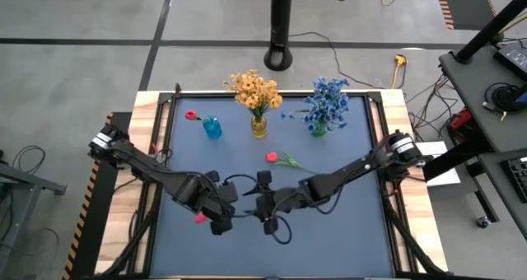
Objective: Sort flowers into vase by color
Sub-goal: Put the bottom red tulip into the blue vase
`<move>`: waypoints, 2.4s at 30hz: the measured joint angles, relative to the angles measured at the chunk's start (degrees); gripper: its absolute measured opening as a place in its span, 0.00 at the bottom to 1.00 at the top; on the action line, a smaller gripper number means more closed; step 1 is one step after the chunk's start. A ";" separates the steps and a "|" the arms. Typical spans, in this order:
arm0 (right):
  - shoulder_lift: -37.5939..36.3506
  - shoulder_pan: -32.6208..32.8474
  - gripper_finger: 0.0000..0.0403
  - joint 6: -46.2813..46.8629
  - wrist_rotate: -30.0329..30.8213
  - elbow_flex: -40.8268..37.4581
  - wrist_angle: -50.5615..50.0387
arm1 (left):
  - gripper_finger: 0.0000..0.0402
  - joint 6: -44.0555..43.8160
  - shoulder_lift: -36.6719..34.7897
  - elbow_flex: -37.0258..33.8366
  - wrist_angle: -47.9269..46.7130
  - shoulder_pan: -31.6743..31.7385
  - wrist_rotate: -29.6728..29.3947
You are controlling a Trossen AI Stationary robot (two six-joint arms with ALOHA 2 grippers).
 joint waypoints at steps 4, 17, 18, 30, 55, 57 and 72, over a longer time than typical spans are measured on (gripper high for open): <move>2.89 -0.90 0.57 -0.96 0.32 1.35 -1.41 | 0.00 2.45 2.69 1.19 -0.43 0.00 0.13; 4.63 -1.67 0.26 2.71 -0.10 4.06 -13.75 | 0.00 10.44 7.82 8.07 -2.50 0.11 -0.97; 4.63 -1.67 0.22 2.94 -0.12 4.07 -13.89 | 0.00 10.93 8.09 8.47 -2.73 0.11 -1.30; 4.21 -0.66 0.02 7.08 0.11 3.60 -18.38 | 0.19 16.27 8.34 9.39 -2.96 -0.01 -6.08; -20.18 5.61 0.02 29.97 27.54 -24.81 -11.87 | 0.52 38.02 -16.38 -27.94 59.52 -5.62 -19.32; -20.28 5.61 0.02 27.54 27.50 -26.24 -4.73 | 0.52 38.60 -17.37 -31.55 64.96 -5.62 -19.30; -7.24 5.20 0.02 0.39 15.59 -28.50 60.32 | 0.52 54.56 -10.01 -43.27 111.50 -3.81 -24.62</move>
